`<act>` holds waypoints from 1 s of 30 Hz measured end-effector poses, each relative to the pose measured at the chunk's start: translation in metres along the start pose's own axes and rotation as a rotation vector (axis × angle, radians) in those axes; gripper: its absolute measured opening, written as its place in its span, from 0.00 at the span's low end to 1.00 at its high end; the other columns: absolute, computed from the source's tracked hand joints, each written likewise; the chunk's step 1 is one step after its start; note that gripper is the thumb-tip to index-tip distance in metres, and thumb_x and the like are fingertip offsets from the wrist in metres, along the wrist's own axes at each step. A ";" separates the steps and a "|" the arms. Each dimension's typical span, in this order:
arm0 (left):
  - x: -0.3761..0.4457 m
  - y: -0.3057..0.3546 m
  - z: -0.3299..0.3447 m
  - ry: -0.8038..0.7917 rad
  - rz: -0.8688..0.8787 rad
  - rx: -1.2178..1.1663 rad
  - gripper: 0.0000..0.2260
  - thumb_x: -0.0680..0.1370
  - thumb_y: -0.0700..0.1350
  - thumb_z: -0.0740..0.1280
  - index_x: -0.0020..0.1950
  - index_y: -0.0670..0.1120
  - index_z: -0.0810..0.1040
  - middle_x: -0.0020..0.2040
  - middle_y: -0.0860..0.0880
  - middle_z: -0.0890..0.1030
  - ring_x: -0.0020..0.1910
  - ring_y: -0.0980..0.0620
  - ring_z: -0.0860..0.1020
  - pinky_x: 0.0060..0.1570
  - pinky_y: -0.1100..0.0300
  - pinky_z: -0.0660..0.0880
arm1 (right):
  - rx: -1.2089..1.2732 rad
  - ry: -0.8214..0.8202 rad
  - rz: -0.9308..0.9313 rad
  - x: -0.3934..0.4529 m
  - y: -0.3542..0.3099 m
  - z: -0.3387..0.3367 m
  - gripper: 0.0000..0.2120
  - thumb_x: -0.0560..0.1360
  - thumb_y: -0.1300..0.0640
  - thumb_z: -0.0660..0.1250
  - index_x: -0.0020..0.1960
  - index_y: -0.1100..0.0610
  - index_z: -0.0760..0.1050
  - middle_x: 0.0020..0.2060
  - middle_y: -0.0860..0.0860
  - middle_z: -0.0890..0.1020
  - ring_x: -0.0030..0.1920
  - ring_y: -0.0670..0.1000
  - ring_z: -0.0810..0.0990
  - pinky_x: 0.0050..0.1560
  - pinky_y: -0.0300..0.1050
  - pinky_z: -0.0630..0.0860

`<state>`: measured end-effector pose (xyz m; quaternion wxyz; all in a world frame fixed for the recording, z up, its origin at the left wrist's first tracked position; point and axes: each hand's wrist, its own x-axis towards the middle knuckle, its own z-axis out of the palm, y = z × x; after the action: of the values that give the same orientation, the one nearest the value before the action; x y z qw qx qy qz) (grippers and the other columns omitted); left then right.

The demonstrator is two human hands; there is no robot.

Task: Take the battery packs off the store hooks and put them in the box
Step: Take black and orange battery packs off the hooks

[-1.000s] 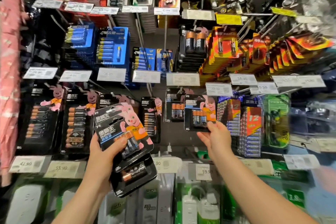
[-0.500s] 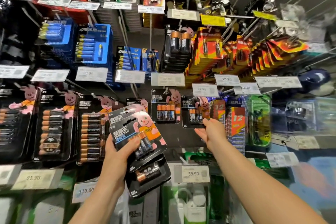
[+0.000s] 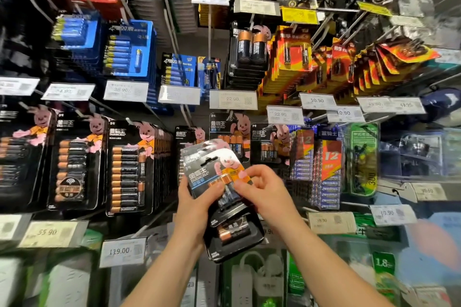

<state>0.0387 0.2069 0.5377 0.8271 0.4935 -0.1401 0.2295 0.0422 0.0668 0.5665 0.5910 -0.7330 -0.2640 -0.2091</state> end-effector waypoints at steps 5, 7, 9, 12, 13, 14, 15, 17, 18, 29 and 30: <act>0.000 -0.004 0.003 -0.011 -0.022 -0.005 0.37 0.62 0.46 0.75 0.70 0.46 0.71 0.55 0.41 0.84 0.44 0.46 0.85 0.36 0.56 0.80 | -0.103 0.031 -0.040 -0.009 0.004 -0.002 0.14 0.64 0.42 0.73 0.46 0.43 0.76 0.45 0.54 0.83 0.46 0.55 0.82 0.50 0.53 0.78; 0.001 -0.007 0.003 -0.015 -0.034 0.004 0.34 0.62 0.47 0.75 0.68 0.46 0.73 0.55 0.41 0.84 0.46 0.45 0.85 0.37 0.55 0.81 | -0.129 0.054 -0.034 -0.009 0.007 -0.002 0.09 0.70 0.47 0.73 0.47 0.47 0.76 0.44 0.49 0.82 0.46 0.51 0.81 0.48 0.49 0.77; 0.001 -0.010 0.007 -0.022 -0.046 0.005 0.30 0.65 0.48 0.74 0.66 0.46 0.74 0.56 0.41 0.84 0.49 0.43 0.85 0.42 0.53 0.82 | -0.131 0.114 -0.051 -0.009 0.010 -0.002 0.08 0.73 0.49 0.71 0.48 0.51 0.76 0.42 0.47 0.80 0.44 0.47 0.79 0.43 0.43 0.74; -0.001 -0.015 0.013 -0.034 -0.021 0.025 0.28 0.67 0.49 0.73 0.66 0.47 0.74 0.55 0.44 0.84 0.48 0.49 0.85 0.42 0.57 0.80 | -0.121 0.232 -0.111 -0.011 0.010 0.000 0.08 0.76 0.49 0.68 0.47 0.53 0.73 0.38 0.45 0.76 0.38 0.43 0.73 0.36 0.35 0.67; -0.001 -0.017 0.014 -0.032 -0.007 0.034 0.25 0.68 0.47 0.73 0.65 0.48 0.74 0.54 0.46 0.84 0.46 0.52 0.85 0.41 0.59 0.79 | -0.098 0.273 -0.111 -0.010 0.011 0.000 0.07 0.77 0.49 0.66 0.47 0.53 0.72 0.38 0.45 0.75 0.36 0.42 0.72 0.35 0.34 0.67; -0.001 -0.019 0.016 -0.034 0.002 0.040 0.22 0.71 0.44 0.73 0.64 0.49 0.74 0.53 0.47 0.84 0.46 0.53 0.85 0.42 0.59 0.78 | -0.071 0.316 -0.102 -0.008 0.012 -0.001 0.07 0.78 0.49 0.65 0.47 0.52 0.71 0.39 0.45 0.75 0.36 0.42 0.72 0.35 0.33 0.68; 0.000 -0.020 0.017 -0.036 0.010 0.051 0.20 0.73 0.41 0.72 0.64 0.48 0.74 0.53 0.47 0.85 0.47 0.52 0.85 0.43 0.57 0.78 | -0.047 0.351 -0.085 -0.006 0.012 -0.002 0.06 0.79 0.49 0.63 0.48 0.51 0.70 0.40 0.46 0.75 0.37 0.42 0.72 0.34 0.32 0.68; 0.000 -0.021 0.019 -0.053 0.031 0.093 0.22 0.71 0.39 0.73 0.64 0.47 0.74 0.52 0.46 0.85 0.50 0.47 0.84 0.47 0.53 0.79 | 0.012 0.407 -0.059 -0.003 0.014 -0.003 0.06 0.80 0.48 0.61 0.51 0.51 0.69 0.43 0.47 0.74 0.40 0.43 0.72 0.36 0.34 0.68; 0.001 -0.021 0.020 -0.059 0.035 0.108 0.26 0.69 0.40 0.75 0.65 0.47 0.74 0.52 0.46 0.85 0.51 0.46 0.84 0.50 0.51 0.79 | 0.035 0.431 -0.055 -0.002 0.015 -0.004 0.07 0.80 0.48 0.61 0.53 0.51 0.69 0.44 0.46 0.74 0.41 0.43 0.73 0.37 0.35 0.68; -0.004 -0.016 0.014 -0.077 -0.012 0.091 0.31 0.62 0.46 0.76 0.63 0.47 0.74 0.53 0.44 0.85 0.49 0.43 0.85 0.47 0.48 0.79 | 0.477 0.553 0.131 0.019 0.016 -0.023 0.04 0.81 0.51 0.62 0.52 0.51 0.72 0.47 0.47 0.77 0.41 0.48 0.78 0.34 0.44 0.76; -0.003 -0.016 0.010 -0.068 -0.012 0.091 0.30 0.62 0.46 0.76 0.64 0.47 0.75 0.53 0.43 0.85 0.49 0.43 0.85 0.47 0.48 0.79 | 0.508 0.551 0.156 0.022 0.017 -0.028 0.03 0.81 0.52 0.62 0.51 0.51 0.71 0.47 0.47 0.77 0.42 0.49 0.78 0.34 0.44 0.76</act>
<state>0.0441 0.1906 0.5290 0.7999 0.5390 -0.1546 0.2137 0.0694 0.0399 0.5733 0.8168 -0.4974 -0.0818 -0.2807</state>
